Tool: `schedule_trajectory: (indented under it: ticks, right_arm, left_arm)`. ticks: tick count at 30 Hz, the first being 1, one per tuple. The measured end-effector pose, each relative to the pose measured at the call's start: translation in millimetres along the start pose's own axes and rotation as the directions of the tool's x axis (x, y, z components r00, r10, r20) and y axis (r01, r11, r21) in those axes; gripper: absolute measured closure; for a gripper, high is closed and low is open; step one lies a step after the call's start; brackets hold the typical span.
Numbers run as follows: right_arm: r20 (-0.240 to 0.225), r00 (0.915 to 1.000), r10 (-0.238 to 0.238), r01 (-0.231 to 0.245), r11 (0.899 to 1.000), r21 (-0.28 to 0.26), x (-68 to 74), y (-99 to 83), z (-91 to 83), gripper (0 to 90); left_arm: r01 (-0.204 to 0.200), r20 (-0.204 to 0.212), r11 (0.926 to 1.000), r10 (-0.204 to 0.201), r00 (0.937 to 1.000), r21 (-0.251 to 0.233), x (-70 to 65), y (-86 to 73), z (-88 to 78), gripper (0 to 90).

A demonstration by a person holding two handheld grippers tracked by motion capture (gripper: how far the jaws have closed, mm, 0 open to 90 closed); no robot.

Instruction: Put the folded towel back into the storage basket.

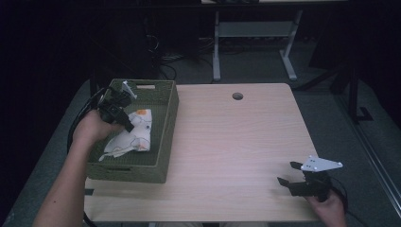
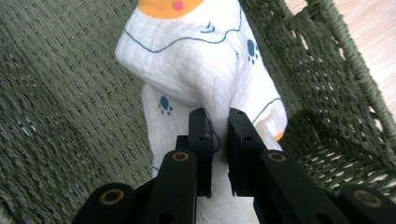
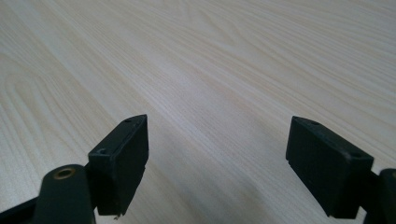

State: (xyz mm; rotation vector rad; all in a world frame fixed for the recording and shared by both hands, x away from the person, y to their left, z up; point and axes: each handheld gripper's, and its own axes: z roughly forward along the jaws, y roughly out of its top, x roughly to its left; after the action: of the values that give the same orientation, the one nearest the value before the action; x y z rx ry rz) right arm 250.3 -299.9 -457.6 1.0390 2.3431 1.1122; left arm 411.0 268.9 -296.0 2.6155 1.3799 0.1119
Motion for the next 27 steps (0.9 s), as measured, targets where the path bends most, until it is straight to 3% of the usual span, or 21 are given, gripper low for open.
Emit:
schedule_trajectory:
  ticks: [4,19,27]
  right_arm:
    - [0.0,1.0,-0.002,0.002,1.0,-0.001,-0.3,0.1,-0.1,20.9]
    - [0.001,1.0,0.004,-0.004,1.0,-0.001,-0.9,-0.3,-0.7,20.9]
    - [0.005,1.0,0.006,-0.006,1.0,-0.001,-2.1,-1.0,-1.9,20.9]
  left_arm:
    - [0.003,0.008,1.0,-0.003,1.0,0.006,3.1,-2.0,5.7,81.5]
    - [-0.049,0.013,0.9986,0.049,0.9987,0.02,5.2,-0.6,23.7,81.5]
    - [-0.107,0.021,0.9937,0.106,0.9941,0.033,5.0,1.0,31.1,81.4]
